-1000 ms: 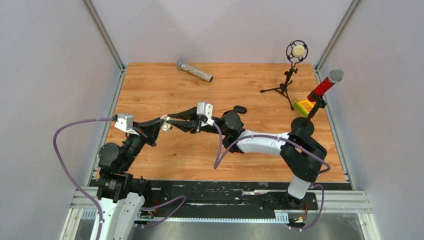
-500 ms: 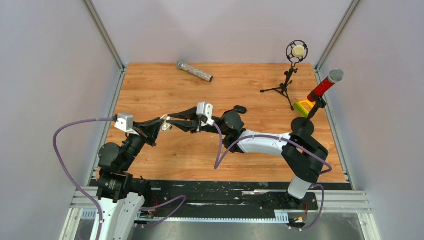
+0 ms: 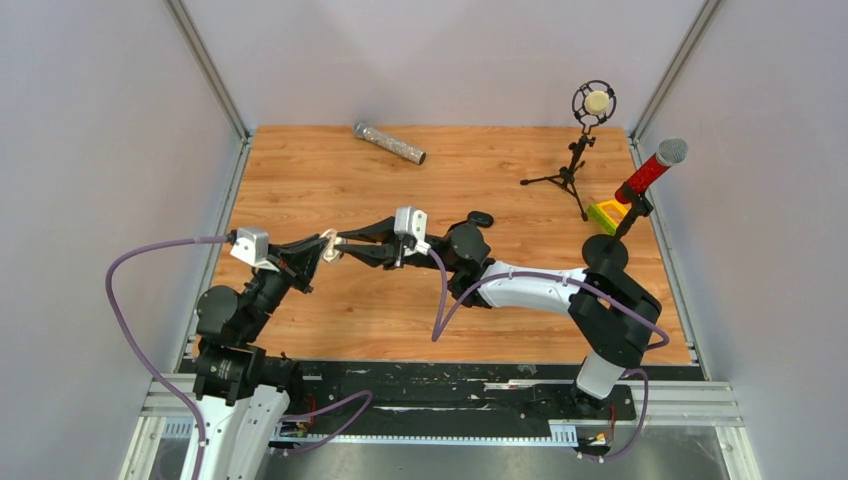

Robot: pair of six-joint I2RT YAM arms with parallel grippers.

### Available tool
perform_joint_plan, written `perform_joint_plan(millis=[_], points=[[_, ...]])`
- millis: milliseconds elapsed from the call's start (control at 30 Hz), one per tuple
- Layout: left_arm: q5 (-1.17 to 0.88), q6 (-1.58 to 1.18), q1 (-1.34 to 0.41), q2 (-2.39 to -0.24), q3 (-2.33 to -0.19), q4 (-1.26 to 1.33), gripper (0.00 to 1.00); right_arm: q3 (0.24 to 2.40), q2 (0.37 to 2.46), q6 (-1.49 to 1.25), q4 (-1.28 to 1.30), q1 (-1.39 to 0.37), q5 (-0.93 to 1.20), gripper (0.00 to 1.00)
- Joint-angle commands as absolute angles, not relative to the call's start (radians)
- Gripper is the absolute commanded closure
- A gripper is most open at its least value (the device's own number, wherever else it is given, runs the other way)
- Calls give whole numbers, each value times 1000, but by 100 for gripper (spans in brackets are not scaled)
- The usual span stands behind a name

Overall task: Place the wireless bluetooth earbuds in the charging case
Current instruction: Place the earbud in the charging case.

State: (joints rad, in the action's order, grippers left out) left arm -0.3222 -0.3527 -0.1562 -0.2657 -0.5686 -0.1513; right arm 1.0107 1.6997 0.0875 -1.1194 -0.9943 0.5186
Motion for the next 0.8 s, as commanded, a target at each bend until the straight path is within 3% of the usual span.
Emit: perform_joint_plan(millis=[0, 767], points=[[-330, -315, -146, -257, -593, -55, 100, 1008, 1687, 85, -1094, -993, 546, 100], [-379, -297, -146, -263, -588, -65, 100, 1048, 1661, 83, -1133, -994, 489, 100]])
